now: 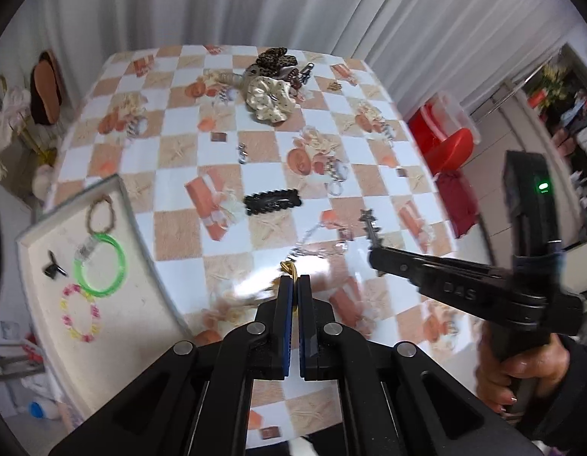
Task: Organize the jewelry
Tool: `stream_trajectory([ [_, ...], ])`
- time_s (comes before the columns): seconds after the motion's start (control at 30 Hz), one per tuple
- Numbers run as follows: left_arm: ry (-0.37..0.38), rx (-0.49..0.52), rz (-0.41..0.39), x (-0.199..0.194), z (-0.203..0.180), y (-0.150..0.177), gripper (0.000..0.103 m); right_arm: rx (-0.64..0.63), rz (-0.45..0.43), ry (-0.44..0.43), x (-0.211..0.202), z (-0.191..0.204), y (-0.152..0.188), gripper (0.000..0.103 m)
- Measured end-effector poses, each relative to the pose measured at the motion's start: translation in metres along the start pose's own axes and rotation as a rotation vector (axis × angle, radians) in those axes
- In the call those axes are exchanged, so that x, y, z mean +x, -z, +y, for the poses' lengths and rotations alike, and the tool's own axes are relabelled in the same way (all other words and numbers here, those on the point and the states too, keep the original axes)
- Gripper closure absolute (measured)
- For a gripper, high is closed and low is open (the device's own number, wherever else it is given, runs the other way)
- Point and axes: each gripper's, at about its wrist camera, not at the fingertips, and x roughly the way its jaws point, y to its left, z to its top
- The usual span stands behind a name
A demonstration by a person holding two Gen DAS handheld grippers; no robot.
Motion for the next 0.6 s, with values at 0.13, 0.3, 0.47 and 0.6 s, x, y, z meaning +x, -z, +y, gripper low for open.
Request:
stream_trajectory([
  [0.13, -0.074, 0.006, 0.006, 0.007, 0.002, -0.007, 0.096, -0.003, -0.005, -0.005, -0.004, 0.002, 0.001, 0.094],
  [0.3, -0.142, 0.011, 0.036, 0.026, 0.011, -0.01, 0.096, 0.008, -0.001, -0.004, -0.003, 0.0, 0.004, 0.094],
  [0.47, -0.194, 0.001, 0.086, 0.047, 0.02, -0.006, 0.096, 0.047, 0.011, -0.003, -0.001, -0.016, 0.015, 0.094],
  [0.6, -0.211, -0.004, 0.121, 0.066, 0.027, -0.008, 0.096, 0.076, 0.02, 0.004, 0.0, -0.031, 0.02, 0.094],
])
